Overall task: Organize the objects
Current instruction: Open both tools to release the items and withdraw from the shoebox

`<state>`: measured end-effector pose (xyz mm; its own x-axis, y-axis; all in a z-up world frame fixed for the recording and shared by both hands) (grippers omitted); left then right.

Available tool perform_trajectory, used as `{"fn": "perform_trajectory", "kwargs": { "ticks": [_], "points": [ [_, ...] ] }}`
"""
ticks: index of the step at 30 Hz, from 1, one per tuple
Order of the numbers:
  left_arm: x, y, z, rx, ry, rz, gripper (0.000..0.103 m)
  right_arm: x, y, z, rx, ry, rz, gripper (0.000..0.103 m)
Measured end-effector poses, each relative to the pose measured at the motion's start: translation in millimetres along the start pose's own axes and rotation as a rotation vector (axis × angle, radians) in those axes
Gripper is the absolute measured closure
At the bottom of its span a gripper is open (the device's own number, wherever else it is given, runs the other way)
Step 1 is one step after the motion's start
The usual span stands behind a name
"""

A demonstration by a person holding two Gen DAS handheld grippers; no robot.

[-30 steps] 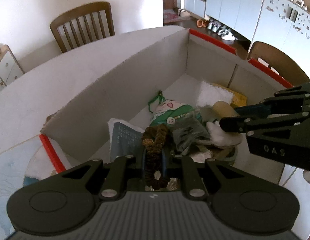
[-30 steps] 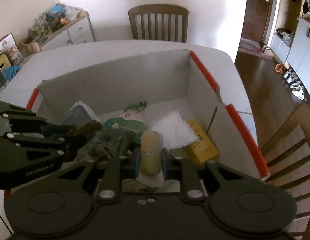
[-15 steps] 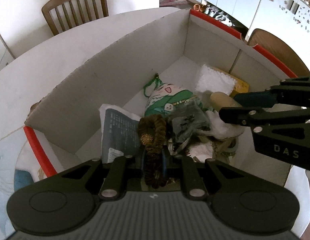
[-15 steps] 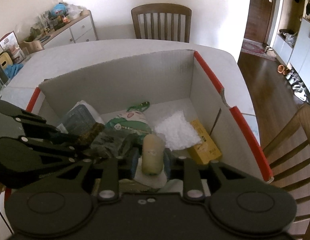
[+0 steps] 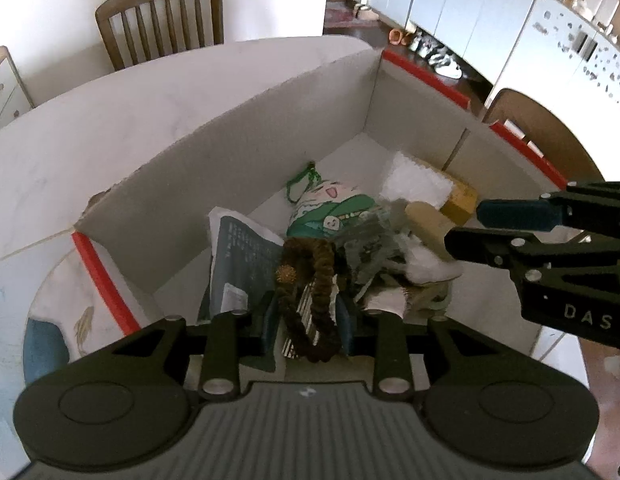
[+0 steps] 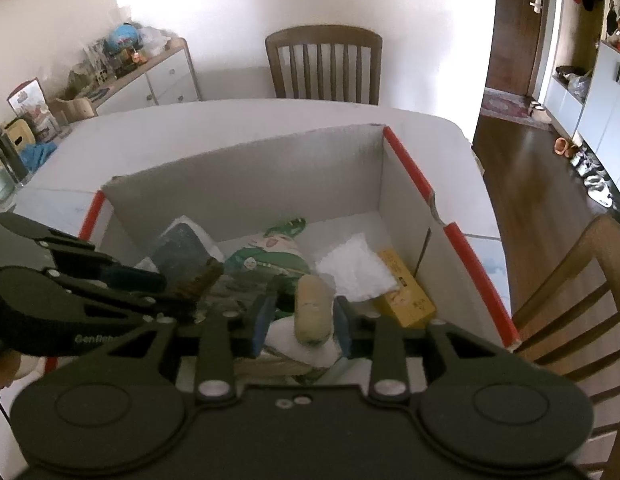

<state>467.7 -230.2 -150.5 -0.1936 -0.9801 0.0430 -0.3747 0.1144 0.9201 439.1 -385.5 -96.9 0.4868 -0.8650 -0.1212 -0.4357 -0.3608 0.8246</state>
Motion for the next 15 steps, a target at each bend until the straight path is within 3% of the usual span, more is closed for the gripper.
{"fn": "perform_trajectory", "kwargs": {
  "ticks": [15],
  "points": [
    [-5,66,22,0.142,-0.009,0.113,0.073,-28,54,9,0.098,-0.021,-0.011,0.068]
  ]
}}
Point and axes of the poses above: each gripper's, at about its wrist camera, not at the fingertips, and y roughly against the way its jaws point, x to its right, z to its underside, the point moved 5 cm from there along -y, roughly the way its jaws point, and after that the axes turned 6 degrees about -x, right-handed, at the moved point
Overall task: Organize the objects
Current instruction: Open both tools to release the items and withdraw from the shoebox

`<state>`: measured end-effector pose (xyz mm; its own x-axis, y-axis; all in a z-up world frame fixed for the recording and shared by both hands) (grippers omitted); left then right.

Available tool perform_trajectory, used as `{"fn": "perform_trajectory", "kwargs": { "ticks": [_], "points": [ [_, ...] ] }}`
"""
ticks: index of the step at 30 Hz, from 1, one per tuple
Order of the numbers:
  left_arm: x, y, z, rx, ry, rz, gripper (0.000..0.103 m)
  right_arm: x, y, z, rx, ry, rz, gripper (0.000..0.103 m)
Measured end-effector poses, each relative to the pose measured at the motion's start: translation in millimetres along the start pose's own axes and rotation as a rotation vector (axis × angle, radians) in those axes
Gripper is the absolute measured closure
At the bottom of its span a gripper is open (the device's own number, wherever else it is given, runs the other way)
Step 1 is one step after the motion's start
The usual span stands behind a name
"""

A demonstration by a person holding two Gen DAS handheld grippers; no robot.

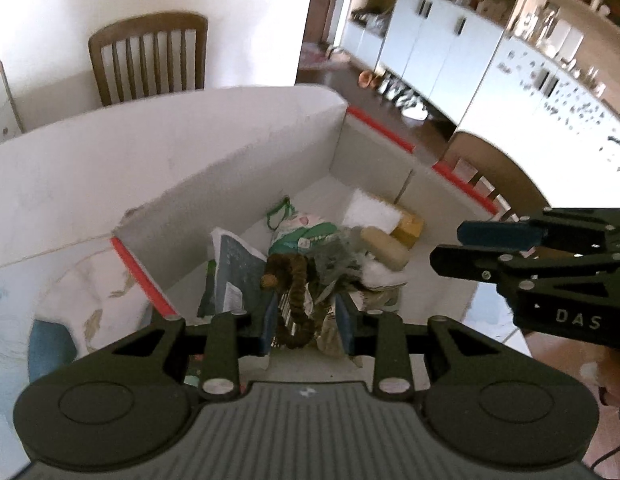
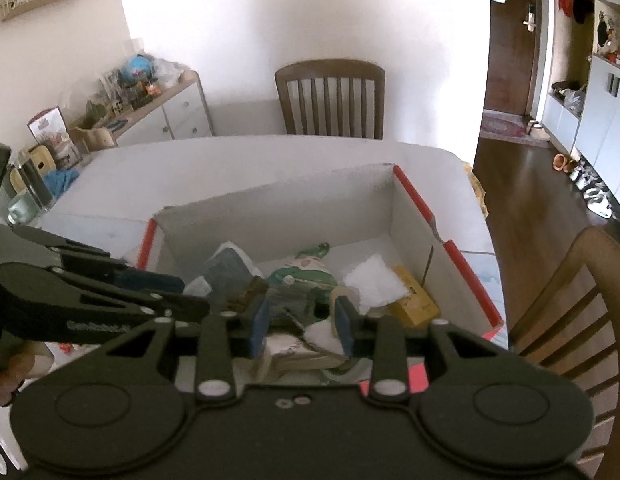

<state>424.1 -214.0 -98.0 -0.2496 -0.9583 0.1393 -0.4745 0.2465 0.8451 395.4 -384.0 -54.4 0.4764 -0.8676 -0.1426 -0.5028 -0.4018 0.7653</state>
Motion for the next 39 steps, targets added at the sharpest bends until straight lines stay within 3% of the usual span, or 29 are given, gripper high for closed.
{"fn": "perform_trajectory", "kwargs": {
  "ticks": [10,16,18,21,23,25,30,37,39],
  "points": [
    [-33,60,17,0.129,-0.011,-0.027,0.073,-43,25,6,0.059,-0.008,0.015,0.059],
    [-67,83,32,0.147,-0.002,-0.021,0.073,-77,28,9,0.075,-0.009,0.021,0.054],
    [-78,89,37,0.147,0.000,-0.021,0.073,-88,26,10,0.075,-0.011,0.024,0.051],
    [-96,96,46,0.145,0.001,-0.026,0.073,-107,24,13,0.086,-0.014,0.028,0.038],
    [-108,99,52,0.140,0.004,-0.029,0.066,-119,23,15,0.089,-0.005,0.031,0.038],
    [-121,103,58,0.145,0.012,-0.037,0.048,-130,20,17,0.088,-0.001,0.040,0.037],
    [-145,110,71,0.147,0.005,-0.044,0.047,-151,13,21,0.086,-0.020,0.068,0.028],
    [-171,111,97,0.131,-0.030,-0.055,0.028,-180,-1,34,0.093,-0.026,0.094,0.012],
    [-176,108,105,0.117,-0.038,-0.053,0.028,-189,-7,38,0.090,-0.024,0.095,0.009]
  ]
}}
Point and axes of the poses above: each gripper's, at about its wrist camera, not at the fingertips, and y roughly against the way its jaws point, x to its right, z to its underside, the point moved 5 cm from there along -y, roughly the way its jaws point, and after that the axes turned 6 degrees about -x, right-handed, at the moved point
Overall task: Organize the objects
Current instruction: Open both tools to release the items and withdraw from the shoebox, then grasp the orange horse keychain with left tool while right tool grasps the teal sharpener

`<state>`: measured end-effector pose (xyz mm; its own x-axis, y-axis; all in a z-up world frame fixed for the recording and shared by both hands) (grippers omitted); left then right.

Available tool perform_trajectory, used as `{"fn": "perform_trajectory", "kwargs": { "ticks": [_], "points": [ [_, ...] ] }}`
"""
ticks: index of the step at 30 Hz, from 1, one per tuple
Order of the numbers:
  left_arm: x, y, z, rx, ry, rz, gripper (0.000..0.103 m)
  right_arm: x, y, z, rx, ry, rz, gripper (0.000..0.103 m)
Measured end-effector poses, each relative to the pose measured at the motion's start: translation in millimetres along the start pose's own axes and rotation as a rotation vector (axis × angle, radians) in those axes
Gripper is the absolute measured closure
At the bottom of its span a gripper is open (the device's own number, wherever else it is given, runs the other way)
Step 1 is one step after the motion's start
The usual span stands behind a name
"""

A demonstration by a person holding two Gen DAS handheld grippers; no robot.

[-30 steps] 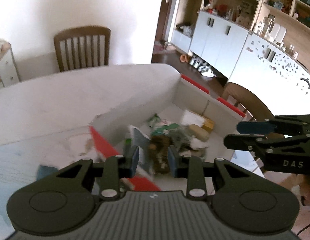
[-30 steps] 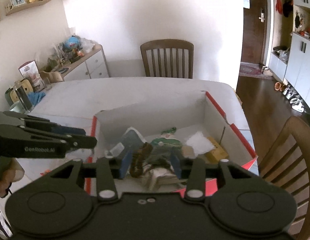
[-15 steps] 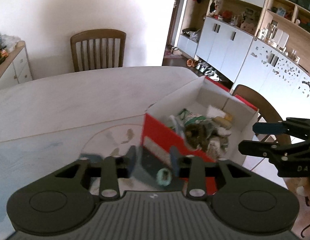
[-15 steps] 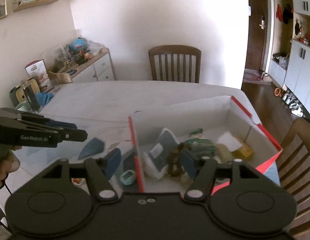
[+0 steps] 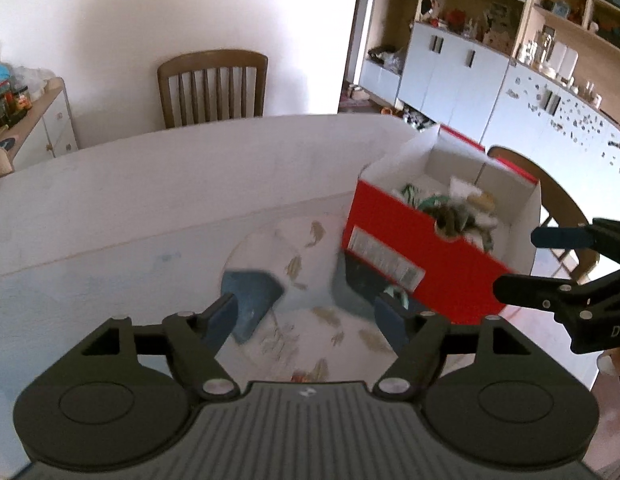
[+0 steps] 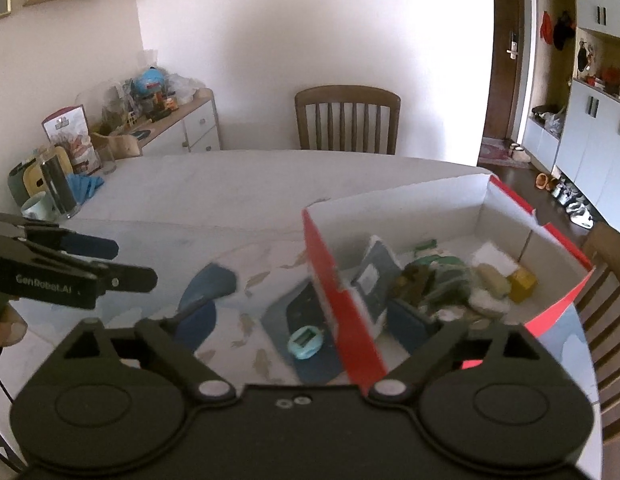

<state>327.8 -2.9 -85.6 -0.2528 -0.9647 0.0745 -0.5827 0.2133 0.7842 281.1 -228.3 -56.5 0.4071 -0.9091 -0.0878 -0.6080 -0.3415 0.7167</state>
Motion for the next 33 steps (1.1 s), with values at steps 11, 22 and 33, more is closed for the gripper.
{"fn": "perform_trajectory", "kwargs": {
  "ticks": [11,22,33],
  "points": [
    [-13,-25,41,-0.071,-0.010,0.018,0.015,-27,-44,26,-0.089,-0.100,0.024,0.008],
    [-19,-48,67,-0.081,-0.024,0.019,0.001,-27,-84,32,-0.139,-0.189,0.094,0.007],
    [-14,-70,82,-0.091,-0.065,0.049,0.001,-32,-125,37,-0.166,-0.204,0.166,0.014]
  ]
}}
Point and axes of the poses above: each gripper's, at about its wrist camera, not at the fingertips, and y roughly against the way its jaws point, x to its right, z to its underside, the point moved 5 cm from there along -y, roughly the way its jaws point, and after that the axes turned 6 degrees about -x, right-handed, at the moved point
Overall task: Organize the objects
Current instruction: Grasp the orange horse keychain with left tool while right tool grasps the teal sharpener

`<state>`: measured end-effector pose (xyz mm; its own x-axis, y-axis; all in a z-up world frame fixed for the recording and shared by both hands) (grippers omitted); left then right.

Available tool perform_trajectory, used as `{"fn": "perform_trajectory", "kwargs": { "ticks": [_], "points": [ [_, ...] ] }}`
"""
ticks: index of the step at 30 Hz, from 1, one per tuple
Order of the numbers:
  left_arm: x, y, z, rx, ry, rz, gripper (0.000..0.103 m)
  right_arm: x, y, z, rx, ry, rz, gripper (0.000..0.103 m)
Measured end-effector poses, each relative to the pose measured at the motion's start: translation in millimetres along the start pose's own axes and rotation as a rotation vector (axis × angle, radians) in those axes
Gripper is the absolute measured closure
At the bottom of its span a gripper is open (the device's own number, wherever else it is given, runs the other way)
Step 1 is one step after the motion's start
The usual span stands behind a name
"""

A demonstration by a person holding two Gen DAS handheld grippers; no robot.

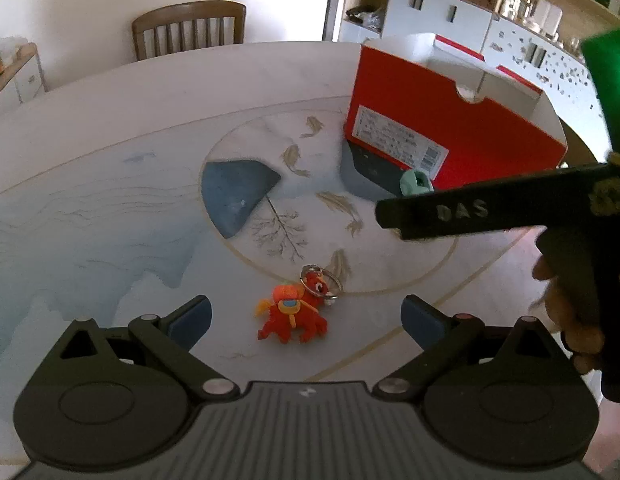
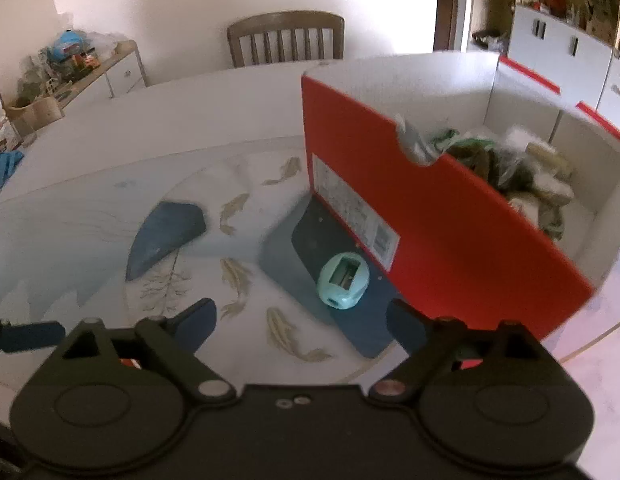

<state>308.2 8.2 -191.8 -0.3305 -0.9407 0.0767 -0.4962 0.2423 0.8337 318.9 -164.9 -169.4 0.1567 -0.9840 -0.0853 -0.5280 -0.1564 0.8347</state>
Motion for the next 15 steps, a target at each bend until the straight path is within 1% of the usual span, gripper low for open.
{"fn": "perform_trajectory", "kwargs": {
  "ticks": [5,8,11,15],
  "points": [
    [2,-10,0,-0.002,-0.036,-0.011,0.001,2,-13,-1,-0.028,-0.021,0.024,0.017],
    [2,-16,1,-0.006,-0.051,-0.020,0.001,3,-19,-2,-0.042,-0.032,0.026,0.020],
    [3,-18,0,-0.007,-0.055,-0.012,0.002,2,-24,-3,-0.056,-0.033,0.024,0.024],
    [1,-19,0,-0.012,-0.046,-0.004,0.003,1,-27,-5,-0.053,-0.028,0.026,0.026]
  ]
}}
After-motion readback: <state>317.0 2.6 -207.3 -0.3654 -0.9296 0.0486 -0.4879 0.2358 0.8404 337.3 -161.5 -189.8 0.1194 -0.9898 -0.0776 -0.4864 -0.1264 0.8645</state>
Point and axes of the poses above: each gripper's, at about its wrist camera, not at the fingertips, and y roughly against the way its jaws point, x to its right, z to its underside, the point moved 5 cm from there along -y, roughly the way its jaws point, and after that the axes turned 6 degrees about -x, right-handed, at the moved point
